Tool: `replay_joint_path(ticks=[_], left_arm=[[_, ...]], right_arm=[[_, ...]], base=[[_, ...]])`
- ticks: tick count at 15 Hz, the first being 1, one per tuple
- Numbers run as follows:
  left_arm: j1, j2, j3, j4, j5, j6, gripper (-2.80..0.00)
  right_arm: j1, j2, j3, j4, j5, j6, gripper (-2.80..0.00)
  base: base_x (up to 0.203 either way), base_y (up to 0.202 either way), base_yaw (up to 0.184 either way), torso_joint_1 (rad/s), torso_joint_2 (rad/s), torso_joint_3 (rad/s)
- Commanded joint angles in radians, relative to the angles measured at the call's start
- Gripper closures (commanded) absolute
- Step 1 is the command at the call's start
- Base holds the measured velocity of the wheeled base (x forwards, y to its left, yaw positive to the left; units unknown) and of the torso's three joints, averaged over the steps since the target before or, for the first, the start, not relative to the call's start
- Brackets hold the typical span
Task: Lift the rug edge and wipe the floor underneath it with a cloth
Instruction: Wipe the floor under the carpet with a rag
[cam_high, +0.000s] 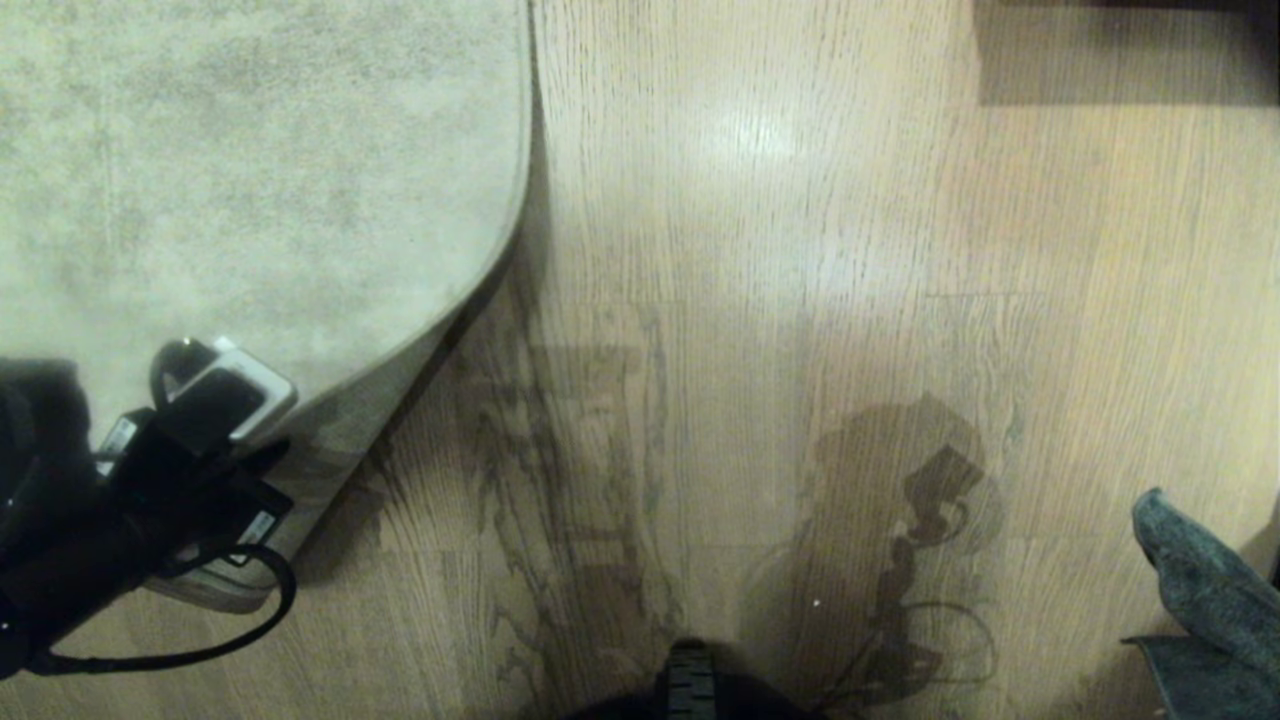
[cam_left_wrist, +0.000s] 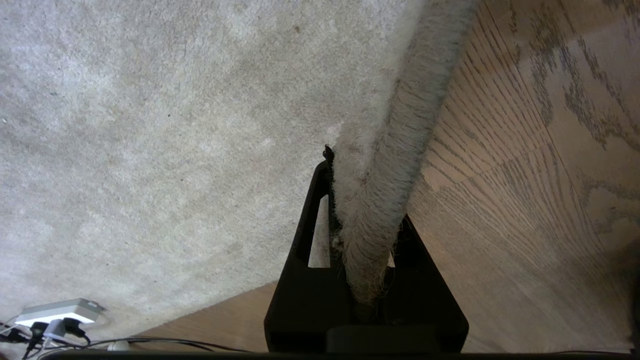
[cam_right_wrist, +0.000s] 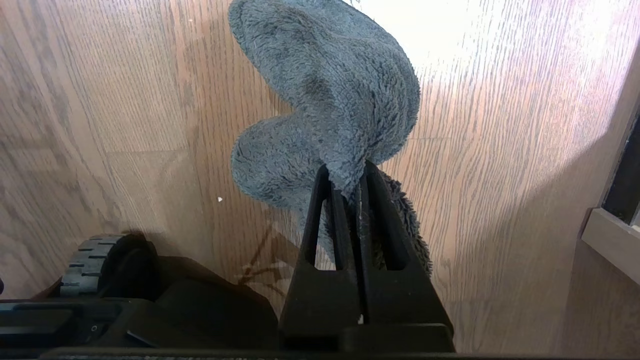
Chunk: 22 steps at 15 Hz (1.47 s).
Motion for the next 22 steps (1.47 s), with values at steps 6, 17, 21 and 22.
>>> replay_joint_path(ticks=[6, 17, 21, 22], left_arm=[[-0.001, -0.001, 0.007, -0.005, 0.002, 0.003, 0.00], [0.001, -0.009, 0.013, -0.007, 0.003, 0.002, 0.00], [0.001, -0.015, 0.018, -0.005, 0.005, 0.000, 0.00], [0.001, -0.014, 0.018, -0.005, 0.005, -0.006, 0.00]], right_arm=[[0.000, 0.001, 0.000, 0.000, 0.000, 0.000, 0.00], [0.000, 0.001, 0.000, 0.000, 0.000, 0.000, 0.00], [0.000, 0.001, 0.000, 0.000, 0.000, 0.000, 0.00], [0.000, 0.001, 0.000, 0.000, 0.000, 0.000, 0.00]], base=[[0.000, 0.044, -0.002, 0.000, 0.00, 0.000], [0.000, 0.191, -0.002, 0.005, 0.00, 0.003], [0.000, 0.044, 0.000, 0.000, 0.00, 0.002], [0.000, 0.000, 0.000, 0.000, 0.00, 0.000]])
